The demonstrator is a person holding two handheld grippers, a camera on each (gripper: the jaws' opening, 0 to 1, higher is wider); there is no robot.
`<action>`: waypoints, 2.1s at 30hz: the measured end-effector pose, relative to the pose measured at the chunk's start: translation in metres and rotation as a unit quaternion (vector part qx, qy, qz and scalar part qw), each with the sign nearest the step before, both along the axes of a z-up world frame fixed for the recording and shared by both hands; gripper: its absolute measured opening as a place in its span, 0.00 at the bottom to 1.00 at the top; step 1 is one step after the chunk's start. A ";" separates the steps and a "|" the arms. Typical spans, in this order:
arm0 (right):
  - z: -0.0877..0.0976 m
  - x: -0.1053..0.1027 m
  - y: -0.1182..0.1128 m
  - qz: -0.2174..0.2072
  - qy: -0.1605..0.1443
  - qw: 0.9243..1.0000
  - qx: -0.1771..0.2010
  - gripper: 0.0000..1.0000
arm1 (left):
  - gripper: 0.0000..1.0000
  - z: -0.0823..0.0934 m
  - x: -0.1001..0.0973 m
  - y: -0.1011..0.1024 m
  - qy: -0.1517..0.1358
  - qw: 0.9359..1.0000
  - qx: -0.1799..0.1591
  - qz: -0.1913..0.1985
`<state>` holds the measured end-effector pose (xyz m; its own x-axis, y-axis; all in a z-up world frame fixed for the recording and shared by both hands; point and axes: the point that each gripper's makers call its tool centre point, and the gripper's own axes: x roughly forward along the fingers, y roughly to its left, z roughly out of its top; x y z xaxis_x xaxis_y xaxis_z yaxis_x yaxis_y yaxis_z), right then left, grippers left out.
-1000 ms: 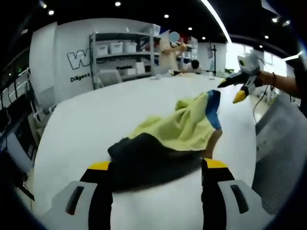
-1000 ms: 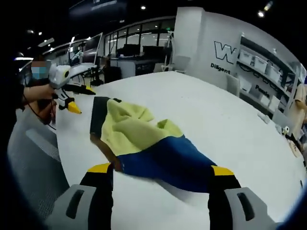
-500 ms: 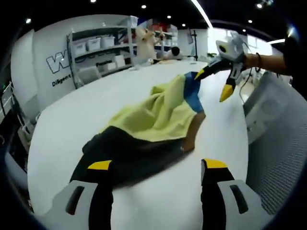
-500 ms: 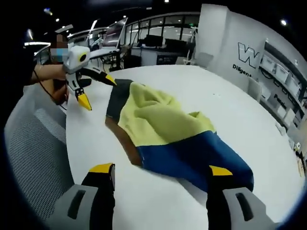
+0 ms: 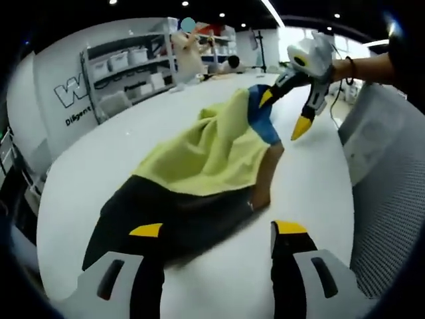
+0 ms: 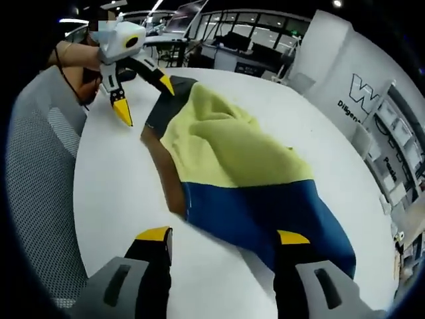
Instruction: Fold the garment on the visible template until the final outline fits inside the template.
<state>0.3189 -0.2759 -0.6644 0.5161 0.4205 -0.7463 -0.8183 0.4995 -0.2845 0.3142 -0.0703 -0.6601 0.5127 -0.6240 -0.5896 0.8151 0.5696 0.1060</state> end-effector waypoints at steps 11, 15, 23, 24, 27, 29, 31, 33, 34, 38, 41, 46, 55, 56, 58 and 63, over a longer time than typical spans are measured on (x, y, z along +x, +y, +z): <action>-0.004 0.006 0.002 0.030 -0.012 0.999 -0.026 0.35 | 0.42 -0.009 0.007 -0.007 0.004 1.000 0.025 -0.003; -0.006 0.005 0.006 0.040 -0.011 0.999 -0.021 0.27 | 0.34 -0.010 0.008 -0.008 0.010 1.000 0.016 0.007; -0.014 -0.002 0.015 0.061 0.003 0.998 -0.019 0.00 | 0.26 -0.011 0.011 -0.011 0.019 1.000 0.009 0.012; -0.015 -0.004 0.016 0.063 0.007 0.998 -0.017 0.00 | 0.25 -0.011 0.012 -0.010 0.025 0.999 0.008 0.019; -0.014 -0.003 0.017 0.057 0.007 0.998 -0.013 0.00 | 0.17 -0.012 0.014 -0.009 0.027 0.999 0.009 0.024; -0.014 -0.003 0.016 0.046 0.016 0.999 -0.002 0.00 | 0.06 -0.013 0.012 -0.009 0.044 0.999 0.003 0.032; -0.013 -0.006 0.017 0.033 0.034 0.999 0.020 0.00 | 0.02 -0.013 0.012 -0.009 0.045 0.998 0.002 0.034; -0.009 -0.006 0.016 0.029 0.033 0.999 0.030 0.00 | 0.00 -0.013 0.010 -0.009 0.040 0.999 0.006 0.028; -0.008 -0.006 0.016 0.027 0.033 0.999 0.033 0.00 | 0.00 -0.013 0.010 -0.009 0.039 0.999 0.007 0.027; -0.001 -0.009 0.017 0.014 0.043 0.997 0.058 0.00 | 0.00 -0.012 0.007 -0.011 0.045 0.999 0.001 0.025; 0.007 -0.011 0.017 0.005 0.043 0.996 0.072 0.00 | 0.00 -0.010 0.002 -0.010 0.047 0.999 0.004 0.020; 0.027 -0.012 0.015 -0.023 0.039 0.992 0.115 0.00 | 0.00 0.007 -0.004 -0.007 0.045 0.999 -0.020 0.020; 0.056 -0.016 0.021 -0.019 0.027 0.989 0.145 0.00 | 0.00 0.042 -0.009 -0.003 0.020 0.999 -0.036 -0.002; 0.060 -0.015 0.022 -0.019 0.021 0.989 0.144 0.00 | 0.00 0.047 -0.009 -0.003 0.014 0.999 -0.037 -0.004; 0.065 -0.012 0.022 -0.021 0.014 0.989 0.143 0.00 | 0.00 0.053 -0.007 -0.002 0.011 0.999 -0.038 -0.004; 0.081 -0.006 0.024 -0.021 -0.001 0.988 0.150 0.00 | 0.00 0.073 0.002 -0.001 -0.007 0.999 -0.047 0.003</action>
